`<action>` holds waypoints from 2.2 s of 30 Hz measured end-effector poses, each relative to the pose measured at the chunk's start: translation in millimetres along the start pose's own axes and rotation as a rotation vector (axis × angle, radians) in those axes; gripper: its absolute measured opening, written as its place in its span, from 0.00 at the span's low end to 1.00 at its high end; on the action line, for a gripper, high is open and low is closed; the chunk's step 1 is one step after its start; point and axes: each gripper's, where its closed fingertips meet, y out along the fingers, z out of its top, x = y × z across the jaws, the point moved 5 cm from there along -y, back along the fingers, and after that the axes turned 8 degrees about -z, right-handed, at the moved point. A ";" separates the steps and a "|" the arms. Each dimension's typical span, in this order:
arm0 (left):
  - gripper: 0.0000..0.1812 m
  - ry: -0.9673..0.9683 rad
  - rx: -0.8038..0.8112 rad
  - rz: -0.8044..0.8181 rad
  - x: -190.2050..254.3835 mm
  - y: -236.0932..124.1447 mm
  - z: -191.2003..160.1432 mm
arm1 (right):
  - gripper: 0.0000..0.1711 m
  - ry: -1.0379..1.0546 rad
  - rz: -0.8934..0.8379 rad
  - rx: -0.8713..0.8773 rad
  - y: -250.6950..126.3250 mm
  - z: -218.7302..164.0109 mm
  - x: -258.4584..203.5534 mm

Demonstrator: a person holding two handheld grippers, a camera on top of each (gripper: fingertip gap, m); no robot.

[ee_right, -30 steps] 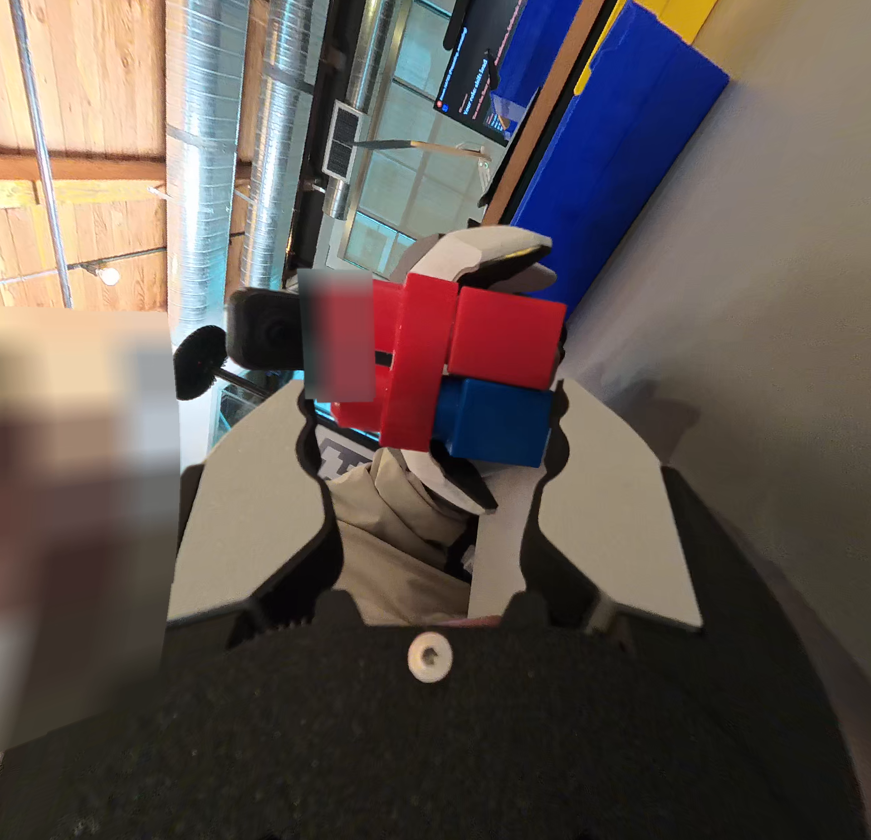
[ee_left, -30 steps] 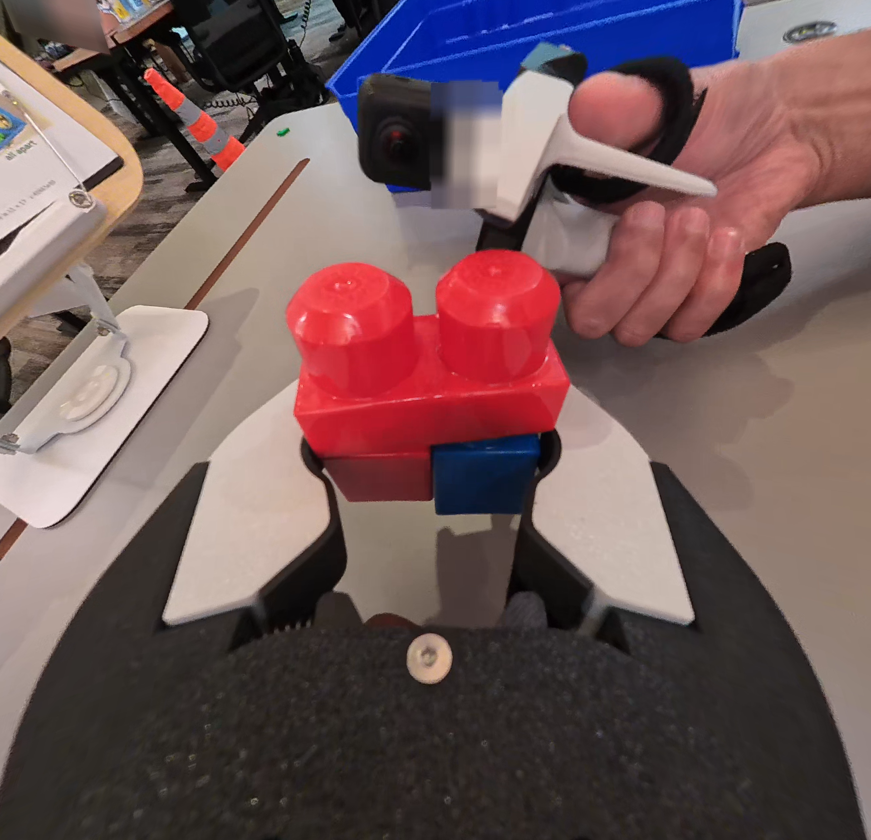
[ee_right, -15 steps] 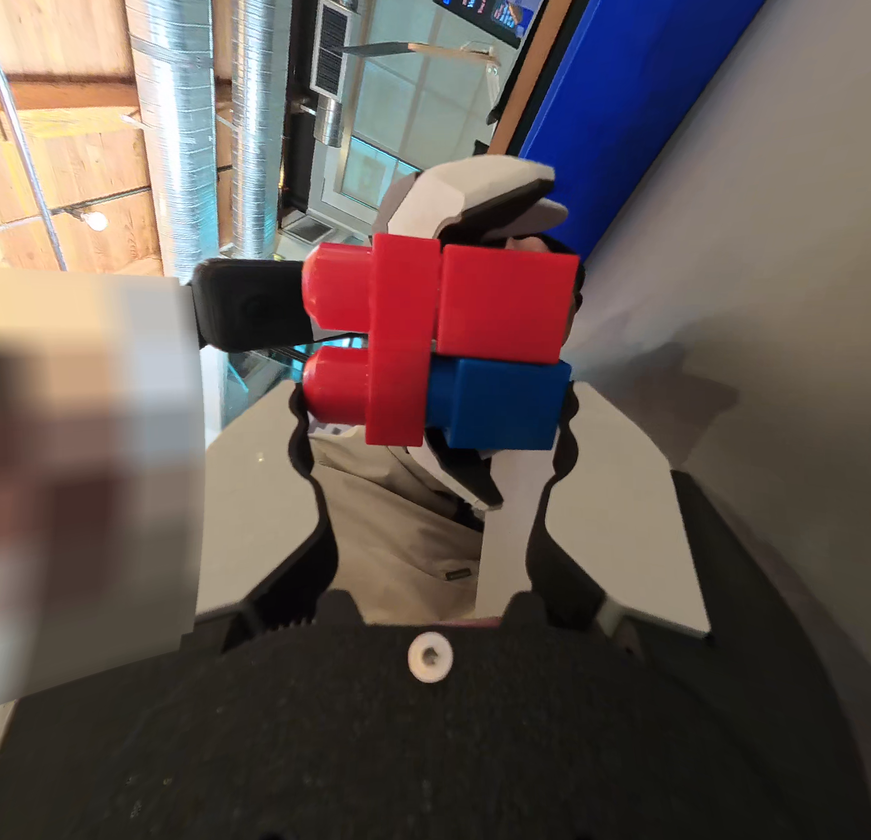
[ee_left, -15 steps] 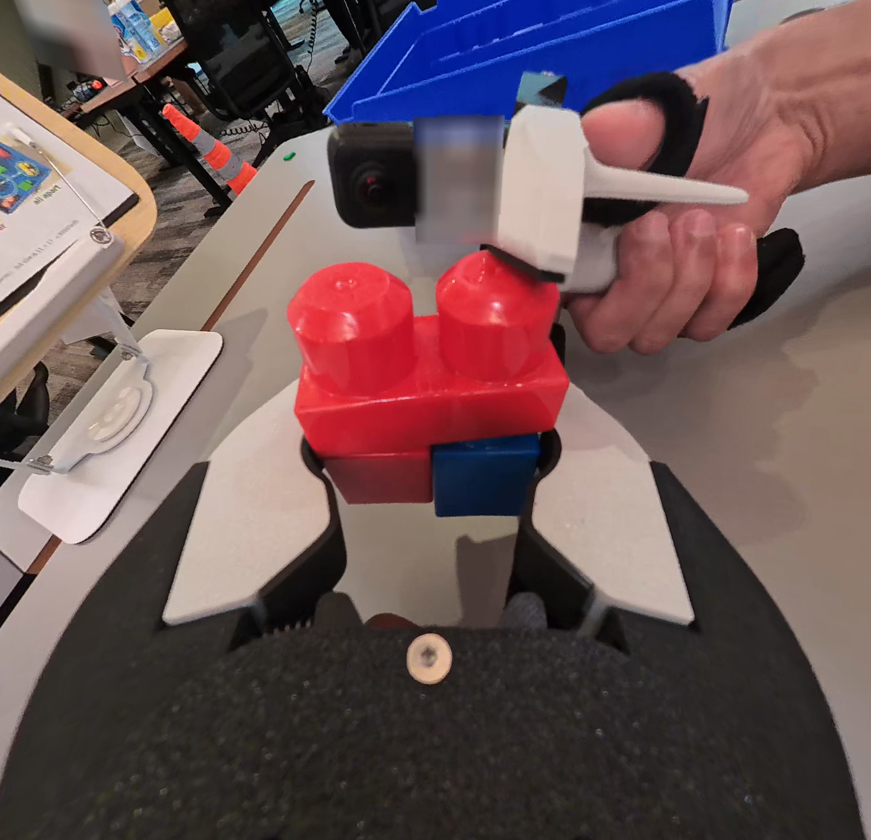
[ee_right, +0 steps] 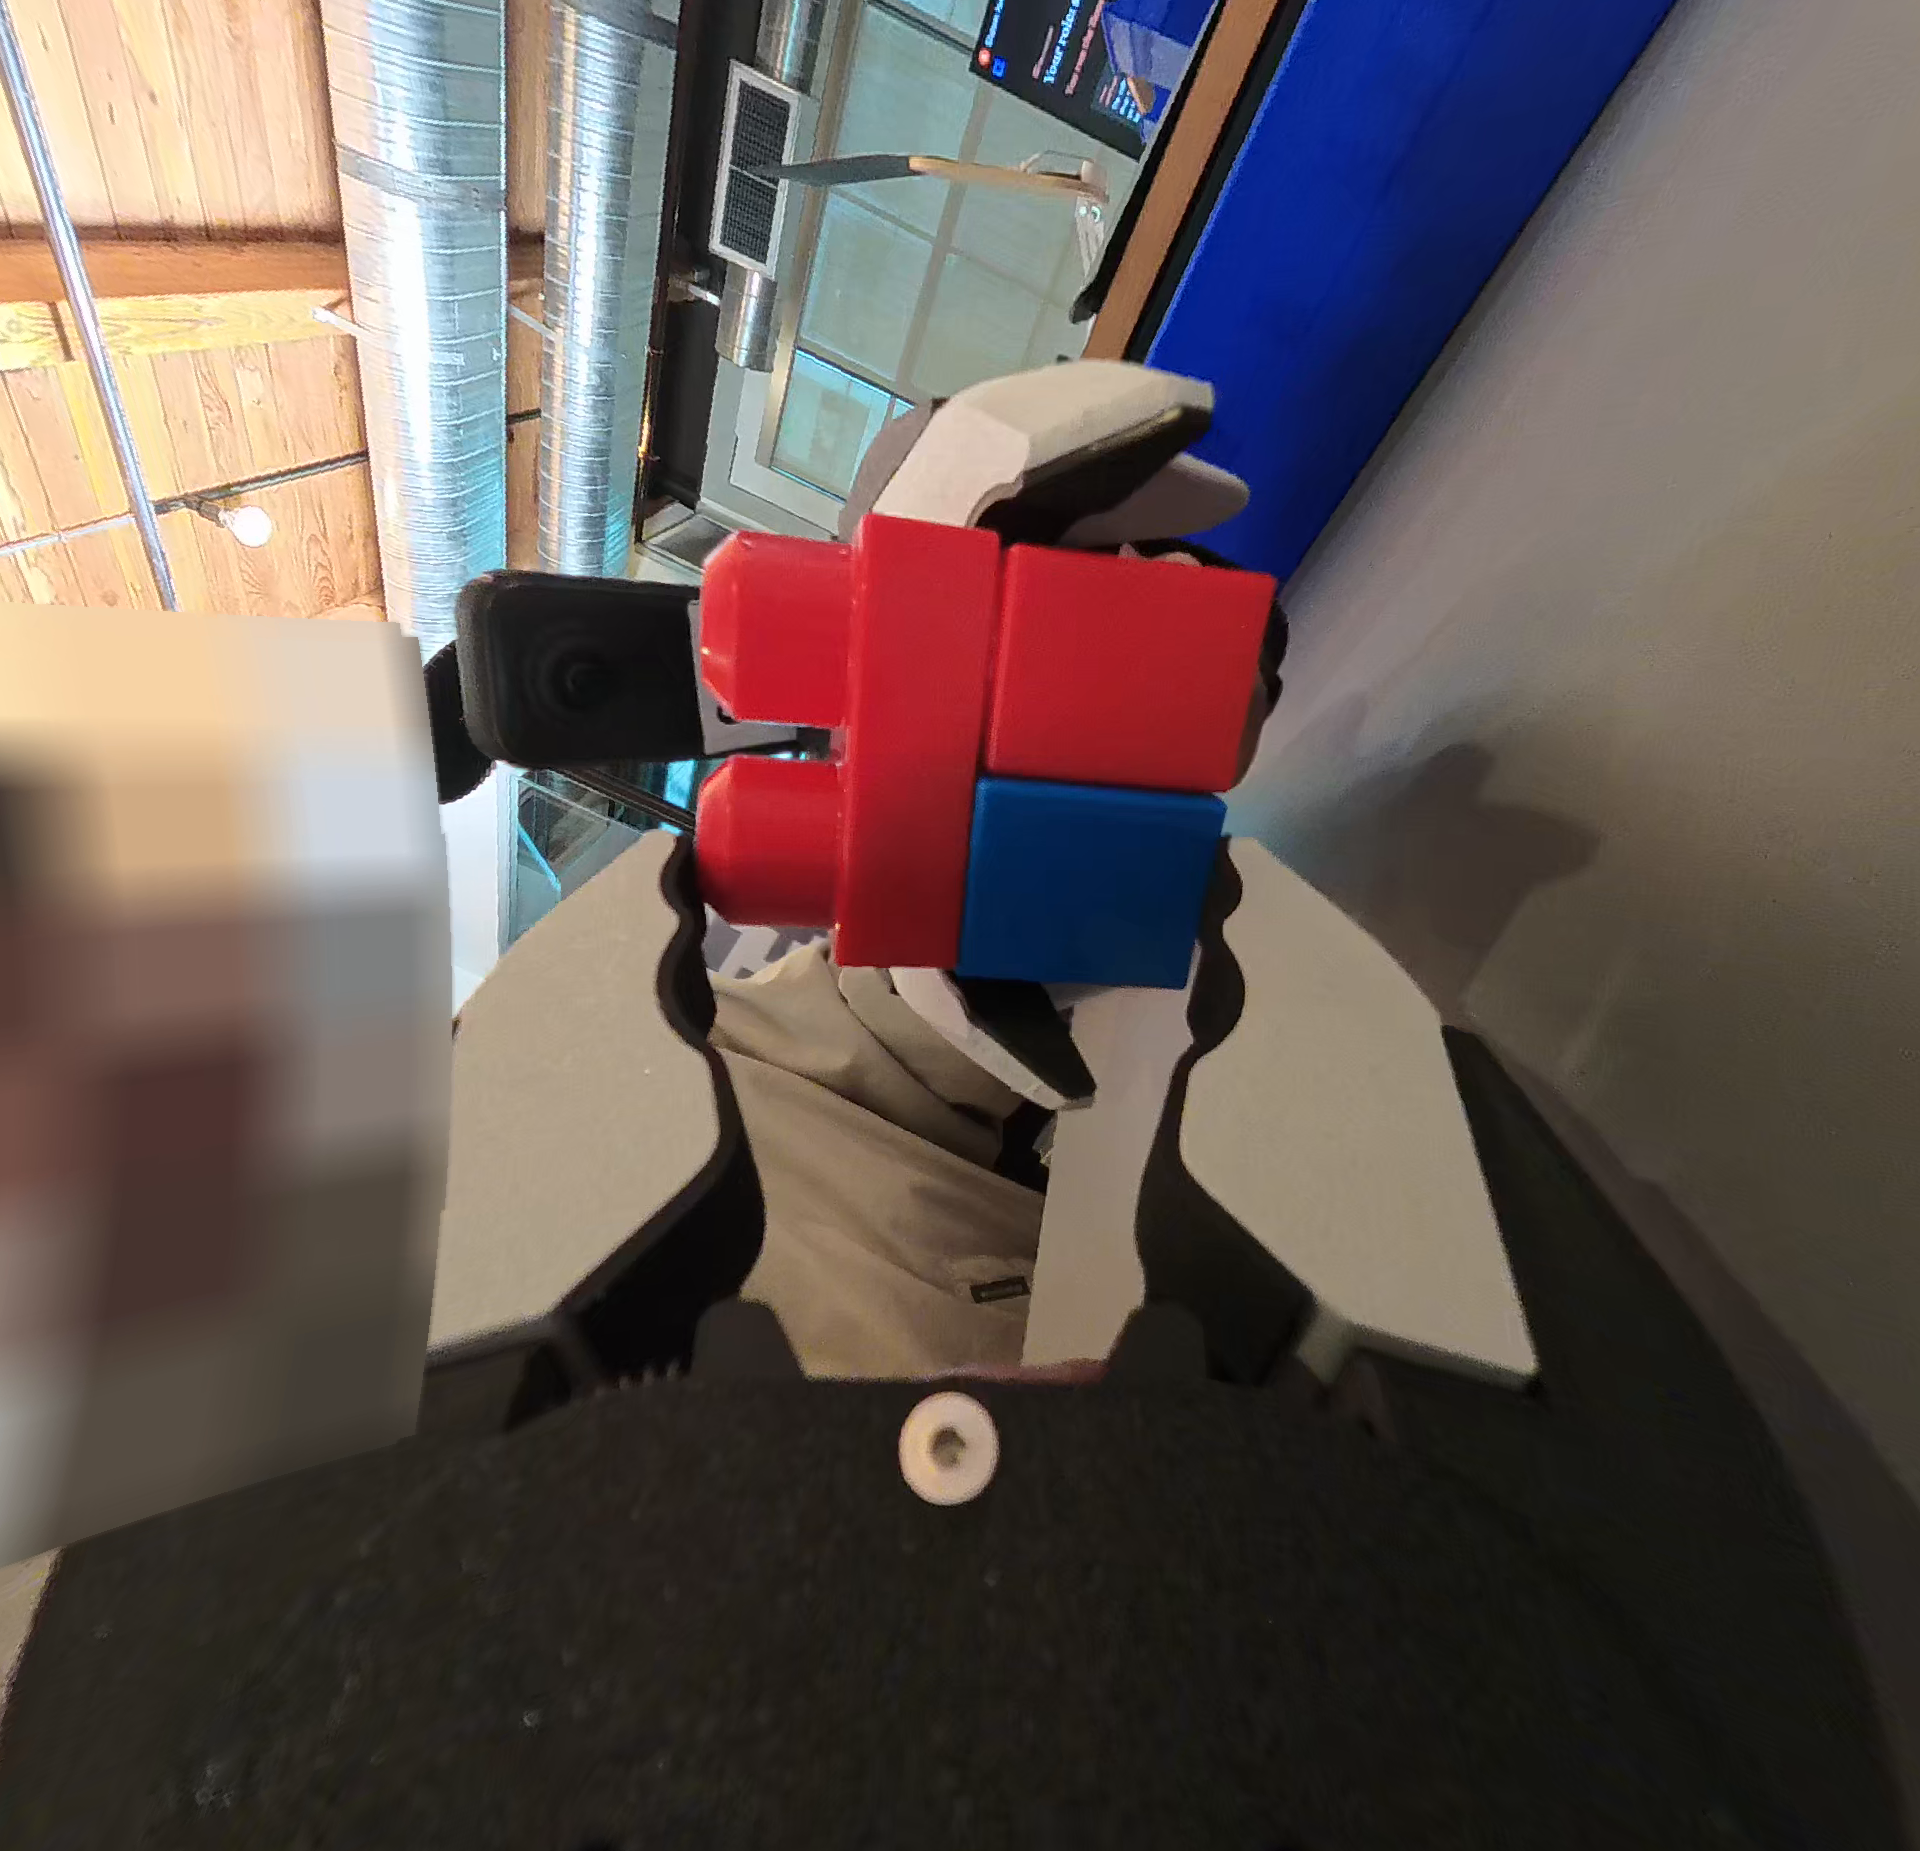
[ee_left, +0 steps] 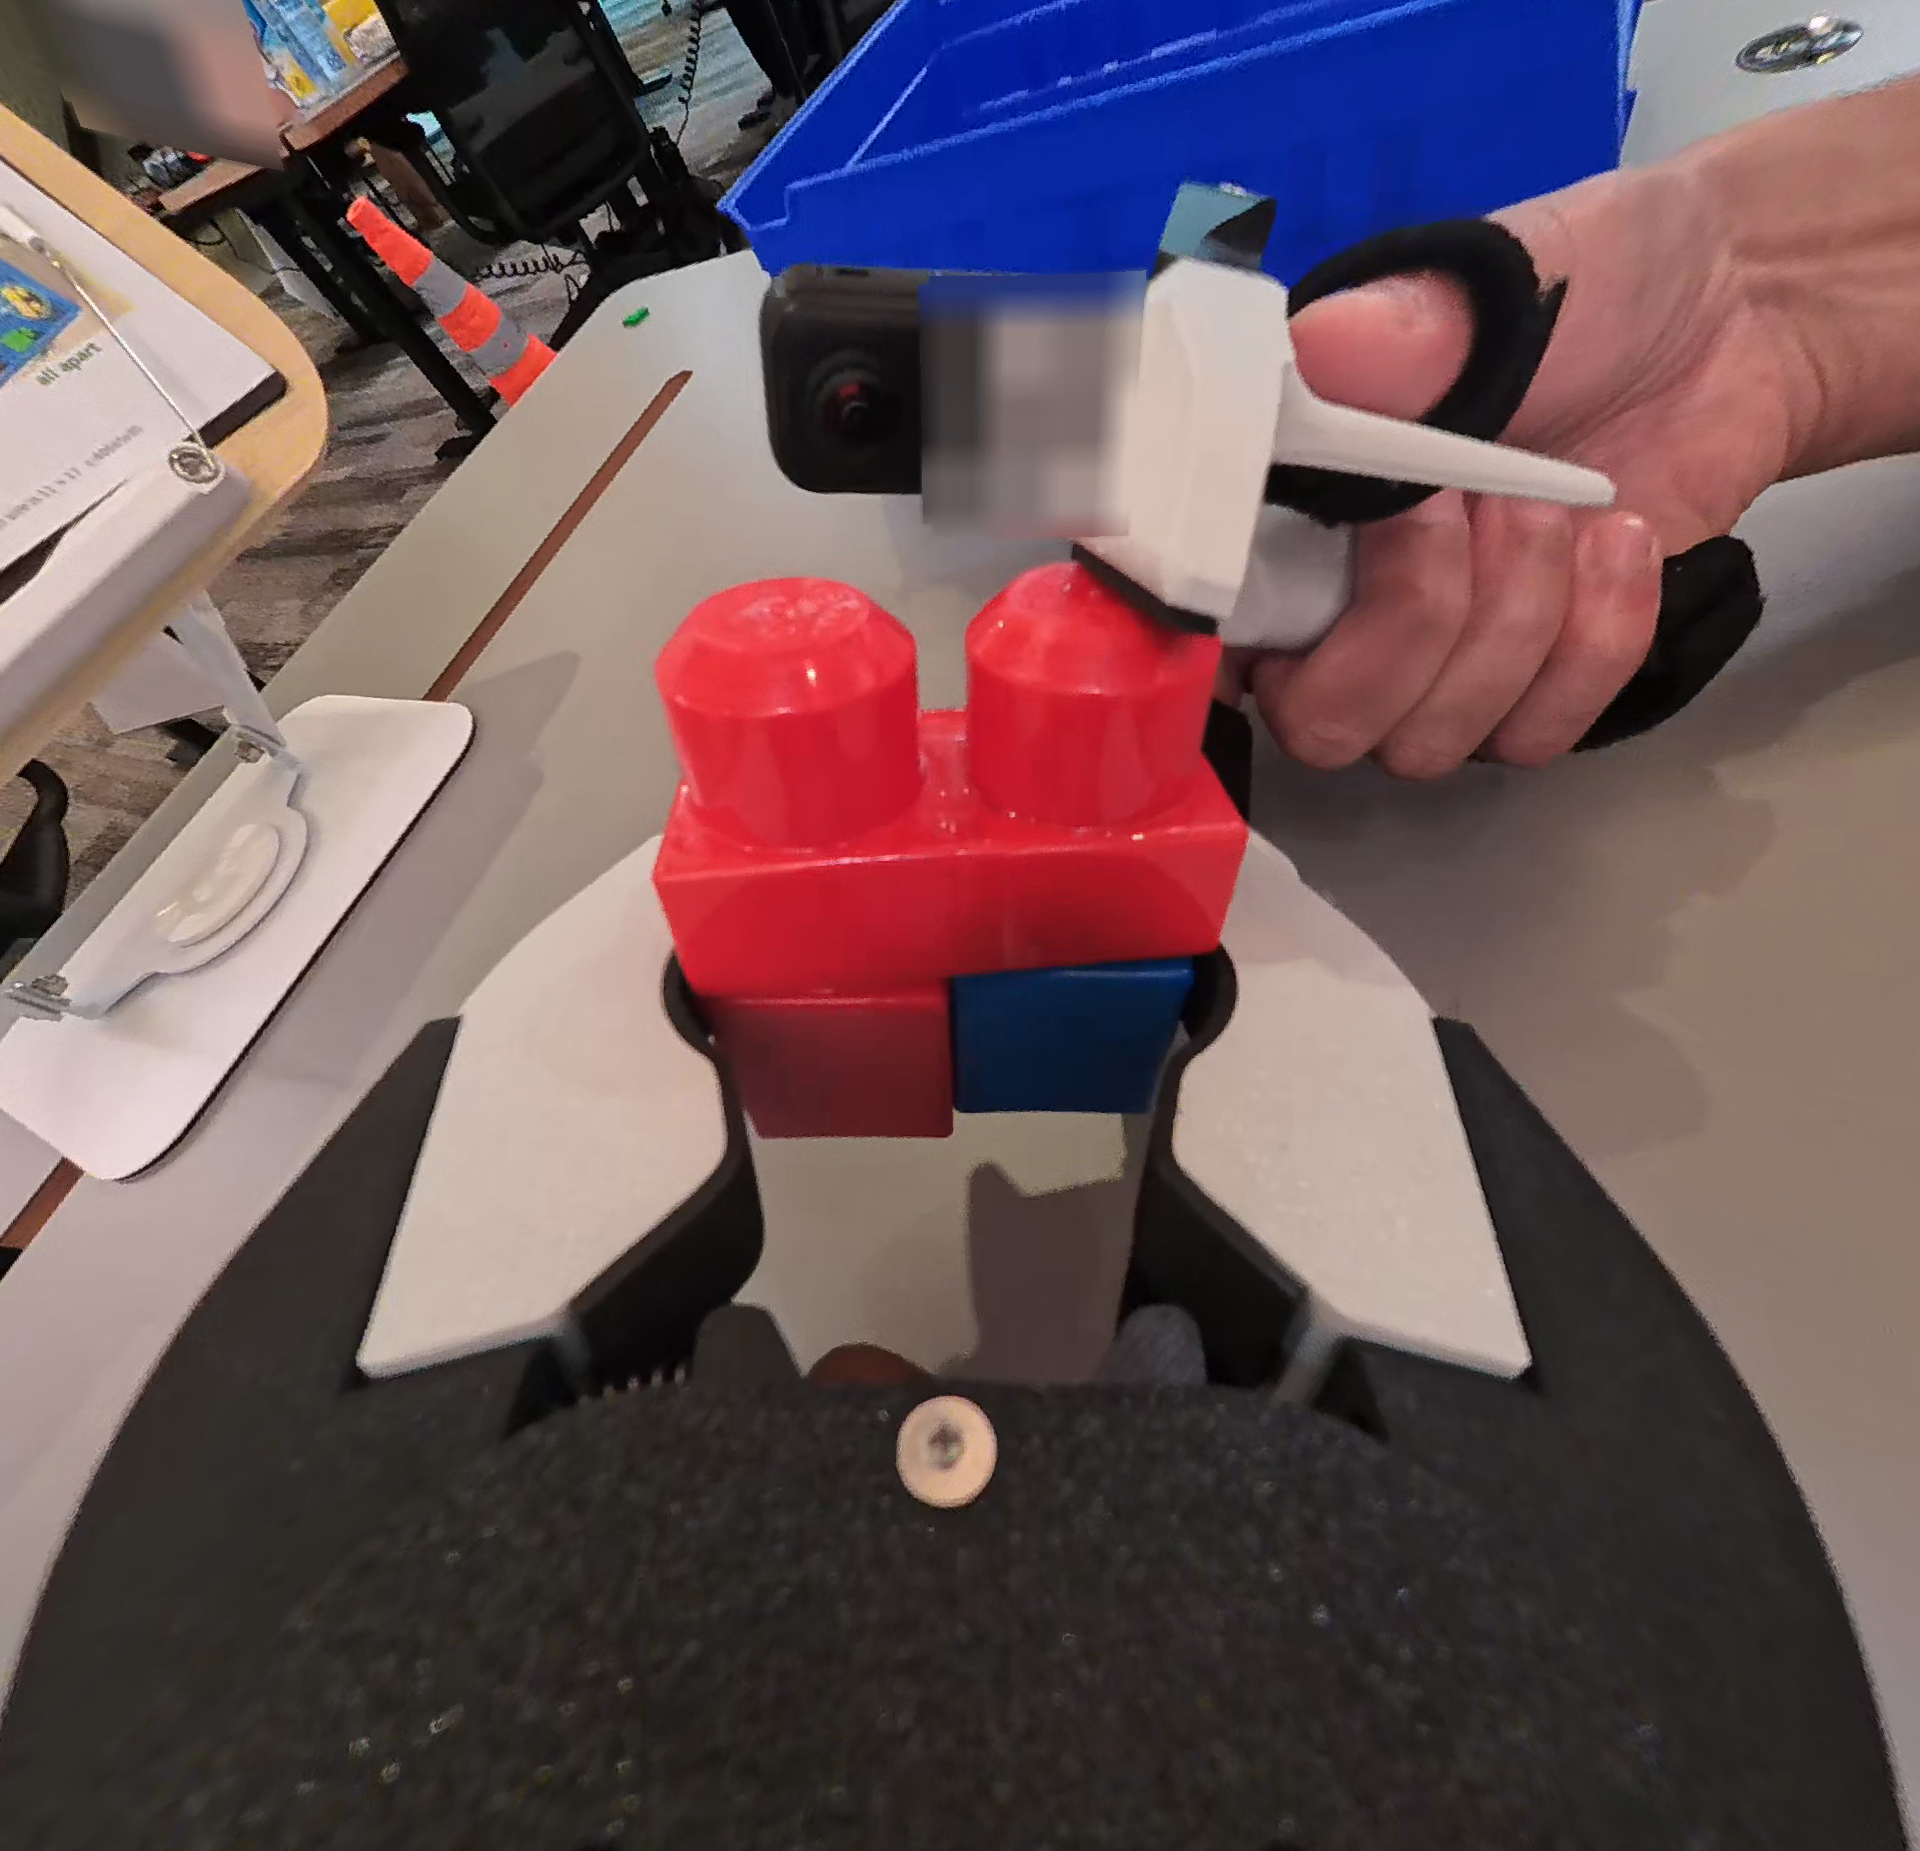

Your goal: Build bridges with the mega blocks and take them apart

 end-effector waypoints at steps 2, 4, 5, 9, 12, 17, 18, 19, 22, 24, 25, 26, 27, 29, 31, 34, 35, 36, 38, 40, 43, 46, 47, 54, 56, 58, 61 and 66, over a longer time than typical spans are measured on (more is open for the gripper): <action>0.49 -0.003 0.012 -0.004 0.6 -0.4 2.0 | 0.53 0.015 0.021 0.006 -0.3 -0.3 -1.0; 0.49 -0.003 0.022 0.003 0.1 -0.5 2.7 | 0.53 0.030 0.031 0.022 -0.1 0.0 -1.5; 0.49 -0.004 0.034 -0.005 0.6 -1.0 3.3 | 0.53 0.041 0.046 0.020 0.4 -1.0 -2.1; 0.50 0.006 0.065 -0.009 2.9 -4.0 7.0 | 0.54 0.086 0.102 0.021 2.1 -2.3 -5.4; 0.50 0.019 0.059 0.000 0.9 -6.9 5.8 | 0.53 0.083 0.107 0.038 4.8 -0.9 -5.7; 0.50 0.015 0.076 0.009 -2.4 -13.7 5.4 | 0.53 0.073 0.120 0.074 5.8 5.6 -7.3; 0.49 0.004 0.074 0.001 -3.4 -15.0 3.7 | 0.53 0.080 0.132 0.080 5.2 7.0 -8.4; 0.49 -0.007 0.069 -0.008 -4.3 -15.5 1.6 | 0.53 0.084 0.141 0.075 5.4 7.0 -9.3; 0.49 -0.012 0.057 -0.026 -4.0 -14.7 -1.8 | 0.53 0.078 0.133 0.058 7.6 6.0 -10.5; 0.51 -0.003 0.047 -0.015 -3.7 -12.6 -2.1 | 0.53 0.080 0.134 0.050 9.4 5.0 -11.2; 0.51 0.005 0.039 -0.011 -3.8 -12.5 -2.9 | 0.53 0.079 0.129 0.047 9.9 4.5 -11.1; 0.50 0.007 0.035 -0.018 -3.2 -12.7 -3.6 | 0.53 0.079 0.122 0.042 10.3 3.8 -10.5; 0.50 0.003 0.022 -0.020 -3.1 -11.9 -5.4 | 0.53 0.079 0.108 0.040 10.4 3.7 -9.3; 0.50 0.003 0.001 -0.021 -3.6 -10.1 -8.5 | 0.53 0.065 0.080 0.038 10.3 3.4 -8.2; 0.50 0.002 0.002 -0.031 -3.0 -10.3 -6.9 | 0.53 0.062 0.080 0.030 9.7 3.1 -9.8; 0.49 0.006 0.011 -0.037 -1.8 -10.8 -4.6 | 0.53 0.054 0.083 0.022 9.1 2.6 -12.4; 0.49 0.013 0.013 -0.031 -1.5 -11.1 -3.7 | 0.53 0.050 0.086 0.021 8.8 2.4 -13.2; 0.49 0.016 0.016 -0.029 -1.2 -11.3 -2.8 | 0.53 0.044 0.087 0.020 8.6 2.3 -14.2; 0.49 0.018 0.027 -0.029 -0.5 -11.8 -1.4 | 0.54 0.033 0.085 0.019 8.4 2.0 -15.8; 0.49 0.023 0.022 -0.022 -0.3 -11.9 -1.4 | 0.54 -0.002 0.064 0.023 7.5 2.3 -17.0; 0.50 0.027 0.011 -0.002 -2.1 -13.0 -3.0 | 0.55 -0.064 0.009 0.044 1.3 6.3 -19.2; 0.50 0.013 0.009 0.008 -5.1 -15.2 -4.6 | 0.51 -0.156 -0.103 0.087 -10.7 14.2 -21.7; 0.50 0.008 0.004 0.013 -6.3 -15.8 -5.5 | 0.47 -0.217 -0.158 0.108 -15.8 17.4 -24.6; 0.50 0.118 -0.104 0.134 -10.4 -13.2 -15.2 | 0.24 -0.742 -0.675 0.079 -22.4 19.0 -52.3; 0.50 0.148 -0.126 0.133 -7.6 -10.5 -17.1 | 0.02 -0.788 -0.686 0.079 -18.4 19.4 -62.5; 0.50 0.161 -0.128 0.127 -5.5 -8.3 -17.5 | 0.00 -0.831 -0.735 0.065 -17.9 22.4 -66.7; 0.49 0.163 -0.123 0.118 -3.0 -7.3 -15.8 | 0.00 -0.828 -0.754 -0.032 -11.2 18.3 -62.0; 0.49 0.157 -0.140 0.122 -3.5 -4.6 -19.3 | 0.00 -0.805 -0.793 -0.057 -9.9 18.5 -57.2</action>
